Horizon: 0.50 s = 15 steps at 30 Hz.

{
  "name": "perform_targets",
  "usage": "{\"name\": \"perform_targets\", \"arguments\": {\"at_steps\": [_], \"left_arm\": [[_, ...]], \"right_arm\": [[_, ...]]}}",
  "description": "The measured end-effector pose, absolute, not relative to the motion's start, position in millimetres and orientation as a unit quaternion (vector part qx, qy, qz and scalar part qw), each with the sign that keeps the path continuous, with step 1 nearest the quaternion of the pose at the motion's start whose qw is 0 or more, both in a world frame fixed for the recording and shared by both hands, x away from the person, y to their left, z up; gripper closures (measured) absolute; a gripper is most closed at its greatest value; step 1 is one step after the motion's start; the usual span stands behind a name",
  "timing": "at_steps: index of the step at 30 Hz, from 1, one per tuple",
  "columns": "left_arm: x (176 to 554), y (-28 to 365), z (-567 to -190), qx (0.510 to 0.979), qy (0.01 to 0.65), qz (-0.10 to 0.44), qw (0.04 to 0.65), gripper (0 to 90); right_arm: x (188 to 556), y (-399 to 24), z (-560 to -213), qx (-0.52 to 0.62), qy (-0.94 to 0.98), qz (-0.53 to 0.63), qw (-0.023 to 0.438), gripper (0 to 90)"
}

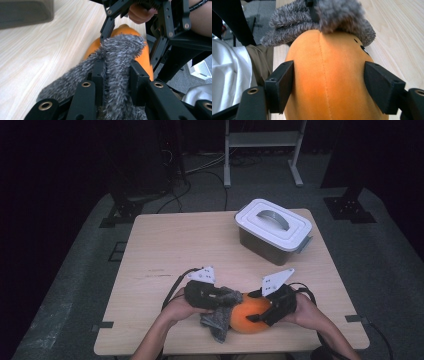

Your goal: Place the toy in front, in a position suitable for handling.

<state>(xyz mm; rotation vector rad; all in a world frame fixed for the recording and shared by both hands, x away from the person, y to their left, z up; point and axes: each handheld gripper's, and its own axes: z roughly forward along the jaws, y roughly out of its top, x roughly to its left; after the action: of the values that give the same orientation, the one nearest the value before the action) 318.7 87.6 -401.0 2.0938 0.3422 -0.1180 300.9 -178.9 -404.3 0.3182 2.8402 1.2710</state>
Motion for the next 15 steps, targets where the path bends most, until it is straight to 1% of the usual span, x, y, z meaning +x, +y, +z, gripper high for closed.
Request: {"name": "perform_targets", "arguments": {"at_steps": [5,10,12,14,15], "left_arm": [[317.2,87.2,-404.9,0.858,0.144,-0.057,0.489,69.9],[313.2,78.2,-402.1,0.860,0.135,-0.056,0.489,69.9],[313.4,78.0,-402.8,0.859,0.136,-0.057,0.491,69.9],[313.1,78.5,-403.4,0.858,0.138,-0.055,0.492,69.8],[313.4,79.4,-403.6,0.858,0.139,-0.054,0.491,69.8]], "right_arm": [[300.8,-185.4,-405.7,0.111,0.904,0.412,0.004,24.3],[295.4,-173.1,-398.5,0.134,0.911,0.391,0.017,16.2],[293.8,-169.1,-398.3,0.138,0.911,0.388,0.020,14.5],[292.3,-167.0,-400.4,0.140,0.911,0.386,0.022,15.7],[292.6,-167.6,-402.1,0.144,0.910,0.389,0.020,18.3]]}}
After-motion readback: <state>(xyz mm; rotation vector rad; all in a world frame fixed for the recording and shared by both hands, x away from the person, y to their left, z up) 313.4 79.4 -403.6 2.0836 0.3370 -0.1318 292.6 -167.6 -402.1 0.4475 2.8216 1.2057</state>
